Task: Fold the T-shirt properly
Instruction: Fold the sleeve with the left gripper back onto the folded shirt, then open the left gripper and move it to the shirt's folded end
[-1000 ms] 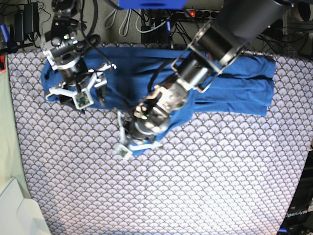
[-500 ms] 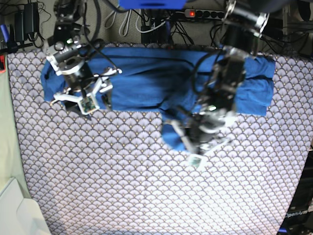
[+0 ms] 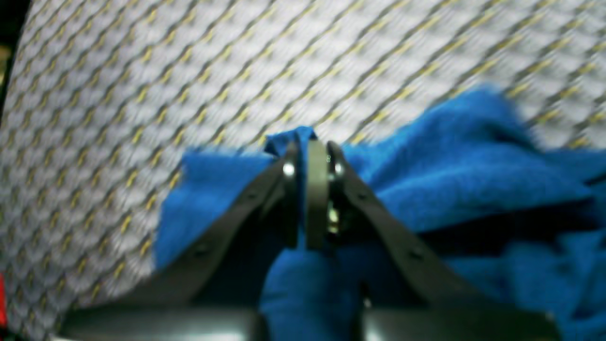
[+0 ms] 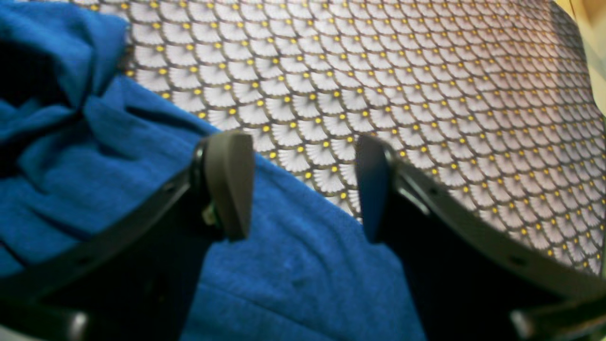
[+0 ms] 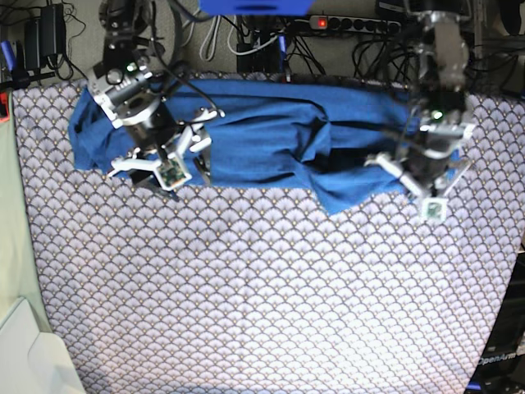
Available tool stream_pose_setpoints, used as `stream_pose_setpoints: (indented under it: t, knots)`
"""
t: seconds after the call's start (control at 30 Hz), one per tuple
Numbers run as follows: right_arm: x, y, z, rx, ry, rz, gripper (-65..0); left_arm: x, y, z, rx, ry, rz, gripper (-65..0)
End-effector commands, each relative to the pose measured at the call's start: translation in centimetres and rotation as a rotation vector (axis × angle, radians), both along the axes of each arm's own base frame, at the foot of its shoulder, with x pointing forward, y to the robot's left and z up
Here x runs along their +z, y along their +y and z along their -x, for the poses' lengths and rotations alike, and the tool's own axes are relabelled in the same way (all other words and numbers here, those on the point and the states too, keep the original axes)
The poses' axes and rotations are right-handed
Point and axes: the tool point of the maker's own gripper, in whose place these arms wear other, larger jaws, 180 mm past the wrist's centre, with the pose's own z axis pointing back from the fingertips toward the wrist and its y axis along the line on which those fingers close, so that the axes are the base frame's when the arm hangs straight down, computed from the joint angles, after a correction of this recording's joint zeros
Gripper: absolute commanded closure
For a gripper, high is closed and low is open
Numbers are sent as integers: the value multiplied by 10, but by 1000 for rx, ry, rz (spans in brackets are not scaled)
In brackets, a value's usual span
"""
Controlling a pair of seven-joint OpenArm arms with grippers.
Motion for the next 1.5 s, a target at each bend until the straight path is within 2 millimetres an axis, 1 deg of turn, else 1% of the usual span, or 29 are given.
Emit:
stream_pose_setpoints:
  t: [0.0,0.1,0.27,0.37,0.53,0.7,0.83,0.97,1.1,1.23,1.47]
  knots:
    - [14,6,-4,13,-49,-29,-348,12,11,-2,20,-43,-20,-5]
    - [13,9,-3,21,-44,-30,-348,10,32,8,53,-24,-51,-5]
    - [13,13,-2,30,-42,-33,-348,13,50,13,42,-9,-113,-5]
    - [13,15,-2,36,-41,-35,-348,21,52,13,31,-24,-133,-5]
    - [13,15,-2,36,-41,-35,-348,32,48,11,19,-48,-138,-5]
    - [13,15,-2,36,-41,-35,-348,25,52,21,-4,-12,-168,-5]
    - [13,14,-3,34,-44,-34,-348,25,58,23,-15,-1,-192,-5]
    - [15,14,-4,34,-48,-34,-348,19,52,26,-134,43,-234,-5]
    - [14,14,-4,34,-47,-34,-348,22,57,27,-161,55,-256,-5]
    - [15,14,-4,34,-48,-34,-348,20,53,28,-207,70,-266,-5]
    - [14,14,-4,35,-48,-33,-348,23,65,29,-211,86,-337,-5]
